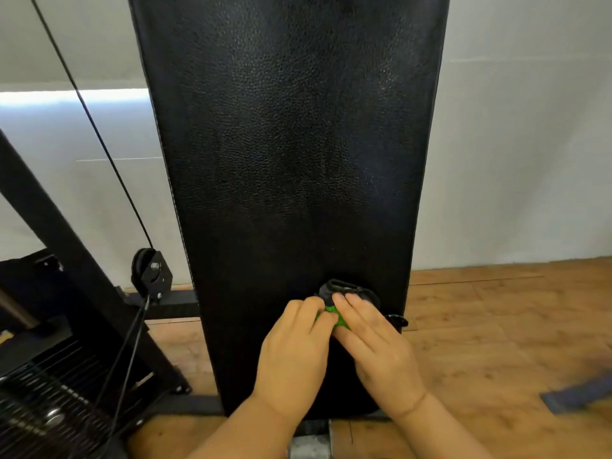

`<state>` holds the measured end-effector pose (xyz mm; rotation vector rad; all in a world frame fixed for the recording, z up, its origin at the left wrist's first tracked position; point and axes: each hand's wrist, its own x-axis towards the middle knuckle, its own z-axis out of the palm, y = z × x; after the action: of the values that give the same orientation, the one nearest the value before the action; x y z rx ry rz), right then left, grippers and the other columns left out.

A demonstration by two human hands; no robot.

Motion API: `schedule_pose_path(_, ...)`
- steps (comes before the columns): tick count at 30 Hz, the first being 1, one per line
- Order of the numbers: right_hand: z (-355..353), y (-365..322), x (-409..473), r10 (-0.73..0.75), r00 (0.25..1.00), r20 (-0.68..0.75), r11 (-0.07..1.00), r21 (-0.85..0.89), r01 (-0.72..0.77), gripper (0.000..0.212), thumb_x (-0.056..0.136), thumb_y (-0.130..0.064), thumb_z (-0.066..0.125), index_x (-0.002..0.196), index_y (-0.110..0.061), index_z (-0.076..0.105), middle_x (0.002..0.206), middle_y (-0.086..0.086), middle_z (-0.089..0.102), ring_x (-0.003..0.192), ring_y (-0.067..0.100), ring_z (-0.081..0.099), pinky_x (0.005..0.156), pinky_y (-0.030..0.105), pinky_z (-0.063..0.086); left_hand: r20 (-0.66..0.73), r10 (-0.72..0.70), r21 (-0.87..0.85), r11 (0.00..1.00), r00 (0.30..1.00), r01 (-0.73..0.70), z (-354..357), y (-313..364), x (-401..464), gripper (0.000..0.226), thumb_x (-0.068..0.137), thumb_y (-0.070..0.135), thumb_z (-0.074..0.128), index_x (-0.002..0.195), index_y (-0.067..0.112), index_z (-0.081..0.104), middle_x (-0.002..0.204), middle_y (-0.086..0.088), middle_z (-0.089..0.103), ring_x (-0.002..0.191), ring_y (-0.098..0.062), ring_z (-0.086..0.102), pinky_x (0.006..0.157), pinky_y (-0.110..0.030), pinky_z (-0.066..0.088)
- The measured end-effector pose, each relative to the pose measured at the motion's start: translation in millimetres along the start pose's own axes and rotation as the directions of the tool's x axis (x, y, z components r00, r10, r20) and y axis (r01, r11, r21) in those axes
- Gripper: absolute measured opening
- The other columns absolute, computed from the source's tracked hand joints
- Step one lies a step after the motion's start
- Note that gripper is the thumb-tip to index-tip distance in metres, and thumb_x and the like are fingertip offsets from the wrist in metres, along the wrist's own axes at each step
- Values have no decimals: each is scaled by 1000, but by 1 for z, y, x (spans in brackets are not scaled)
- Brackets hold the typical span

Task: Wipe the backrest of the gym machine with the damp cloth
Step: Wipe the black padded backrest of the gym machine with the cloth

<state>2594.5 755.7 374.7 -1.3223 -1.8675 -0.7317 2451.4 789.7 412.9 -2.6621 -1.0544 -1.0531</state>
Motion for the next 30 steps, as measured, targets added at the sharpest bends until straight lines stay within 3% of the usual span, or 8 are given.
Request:
schedule_pose_path(5, -12, 16, 16, -2, 998, -65, 1000, -10, 1, 35, 101, -9, 37, 100, -3, 71, 128, 13, 55, 125, 21, 48, 105, 38, 41, -37, 71, 12, 997, 997, -70, -10, 7, 24, 26, 81, 17, 46, 90, 14, 70, 90, 1, 62, 77, -12, 53, 67, -21, 46)
schedule_pose_path(10, -35, 58, 71, 40, 976, -212, 998, -30, -47, 18, 95, 1, 43, 101, -7, 57, 131, 11, 50, 125, 24, 47, 109, 42, 35, -233, 129, -4, 991, 964, -134, -22, 31, 91, 20, 86, 9, 49, 87, 6, 69, 87, -7, 63, 72, -22, 54, 58, -29, 48)
schedule_pose_path(16, -36, 51, 78, 179, 939, -295, 983, 13, -183, 39, 100, -8, 36, 81, 3, 68, 127, 9, 51, 123, 23, 47, 105, 37, 41, -299, 98, -8, 994, 949, -105, -17, 40, 95, 19, 86, 7, 50, 90, 6, 69, 91, -9, 65, 76, -22, 55, 62, -27, 48)
schedule_pose_path(21, -21, 31, 36, 251, 931, -265, 967, 31, -252, 43, 101, -10, 33, 84, 1, 71, 127, 10, 54, 126, 21, 47, 102, 36, 43, -230, 77, -43, 995, 970, -89, 3, 36, 61, 21, 86, 8, 49, 90, 6, 70, 92, -9, 65, 83, -18, 51, 68, -26, 48)
schedule_pose_path(25, -5, 20, -19, 230, 964, -133, 973, 47, -225, 29, 101, -9, 36, 105, -5, 64, 131, 10, 50, 137, 12, 34, 109, 36, 37, -54, 122, -15, 992, 991, -123, 22, 30, 18, 22, 84, 9, 49, 91, 9, 69, 94, -7, 65, 82, -19, 58, 70, -29, 53)
schedule_pose_path(28, 4, 9, -56, 239, 970, -45, 971, 37, -237, 24, 100, -7, 37, 115, -10, 55, 132, 10, 50, 133, 15, 38, 110, 35, 36, 70, 146, -2, 989, 987, -147, 34, 27, -9, 18, 76, 8, 61, 92, 10, 70, 94, -6, 66, 82, -19, 61, 70, -29, 55)
schedule_pose_path(30, 6, 1, -69, 236, 972, 8, 971, 44, -236, 25, 101, -9, 35, 118, -10, 52, 133, 10, 49, 134, 15, 37, 110, 35, 35, 149, 155, -15, 988, 977, -154, 37, 27, -20, 29, 64, 6, 75, 92, 10, 71, 94, -6, 67, 81, -19, 63, 70, -28, 56)
